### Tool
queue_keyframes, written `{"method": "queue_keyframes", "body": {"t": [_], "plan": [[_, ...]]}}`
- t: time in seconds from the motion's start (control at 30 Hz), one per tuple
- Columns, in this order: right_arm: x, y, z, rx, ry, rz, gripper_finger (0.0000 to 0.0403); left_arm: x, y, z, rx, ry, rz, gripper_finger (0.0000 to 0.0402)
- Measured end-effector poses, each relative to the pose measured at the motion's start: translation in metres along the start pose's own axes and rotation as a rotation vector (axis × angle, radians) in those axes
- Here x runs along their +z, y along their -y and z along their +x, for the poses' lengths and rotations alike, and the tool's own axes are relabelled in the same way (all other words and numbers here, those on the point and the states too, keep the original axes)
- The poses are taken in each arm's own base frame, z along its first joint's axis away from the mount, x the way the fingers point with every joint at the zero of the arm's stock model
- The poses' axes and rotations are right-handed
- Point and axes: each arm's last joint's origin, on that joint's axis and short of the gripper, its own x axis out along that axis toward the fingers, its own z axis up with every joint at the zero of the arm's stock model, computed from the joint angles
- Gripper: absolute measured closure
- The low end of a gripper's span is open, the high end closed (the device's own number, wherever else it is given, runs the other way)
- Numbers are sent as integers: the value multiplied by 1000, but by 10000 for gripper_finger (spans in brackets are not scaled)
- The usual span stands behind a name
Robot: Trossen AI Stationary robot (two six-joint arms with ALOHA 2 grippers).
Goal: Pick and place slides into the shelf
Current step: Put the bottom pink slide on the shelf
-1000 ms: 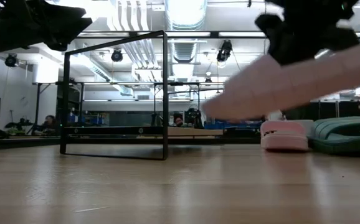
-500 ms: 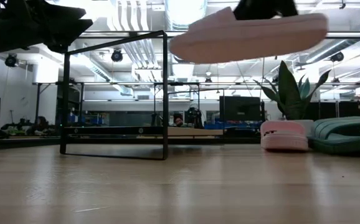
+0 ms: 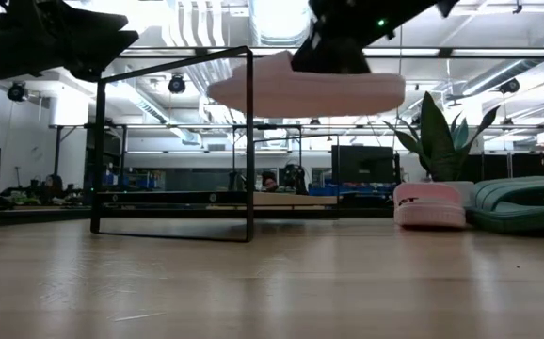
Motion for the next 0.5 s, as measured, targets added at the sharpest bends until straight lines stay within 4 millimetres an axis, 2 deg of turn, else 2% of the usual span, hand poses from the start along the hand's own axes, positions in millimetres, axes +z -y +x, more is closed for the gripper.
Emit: {"method": "queue_keyframes", "body": {"t": [0.27, 0.5], "plan": [[1, 11, 43, 32, 17, 8, 390, 2, 0, -1, 2, 13, -1, 173], [5, 5, 83, 48, -18, -19, 390, 1, 0, -1, 2, 11, -1, 173]]}}
